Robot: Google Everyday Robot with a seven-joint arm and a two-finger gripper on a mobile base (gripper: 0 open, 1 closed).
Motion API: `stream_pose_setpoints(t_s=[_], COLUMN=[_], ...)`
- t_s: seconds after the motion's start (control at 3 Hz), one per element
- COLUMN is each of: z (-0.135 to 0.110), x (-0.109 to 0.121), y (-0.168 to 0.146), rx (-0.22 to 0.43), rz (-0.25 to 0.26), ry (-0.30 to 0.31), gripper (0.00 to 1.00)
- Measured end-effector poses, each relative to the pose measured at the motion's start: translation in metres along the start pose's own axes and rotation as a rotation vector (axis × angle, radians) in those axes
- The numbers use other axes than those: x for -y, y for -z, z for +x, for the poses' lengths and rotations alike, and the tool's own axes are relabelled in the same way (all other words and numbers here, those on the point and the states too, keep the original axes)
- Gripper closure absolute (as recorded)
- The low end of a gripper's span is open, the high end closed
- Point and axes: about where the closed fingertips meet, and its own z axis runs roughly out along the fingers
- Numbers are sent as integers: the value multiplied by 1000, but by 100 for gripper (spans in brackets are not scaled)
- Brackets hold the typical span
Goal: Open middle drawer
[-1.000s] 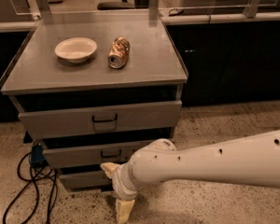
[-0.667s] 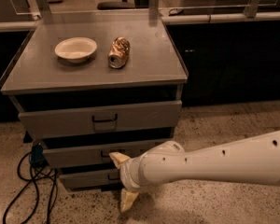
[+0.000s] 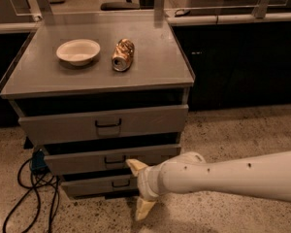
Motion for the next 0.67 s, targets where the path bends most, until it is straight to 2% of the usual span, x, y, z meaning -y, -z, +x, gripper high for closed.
stream_pose_setpoints(t_s=[0.33, 0.67], z=[45, 45], x=[-13, -13], y=[25, 25], rx=[50, 50], rz=[1, 1], ry=[-53, -53], gripper=[0, 0])
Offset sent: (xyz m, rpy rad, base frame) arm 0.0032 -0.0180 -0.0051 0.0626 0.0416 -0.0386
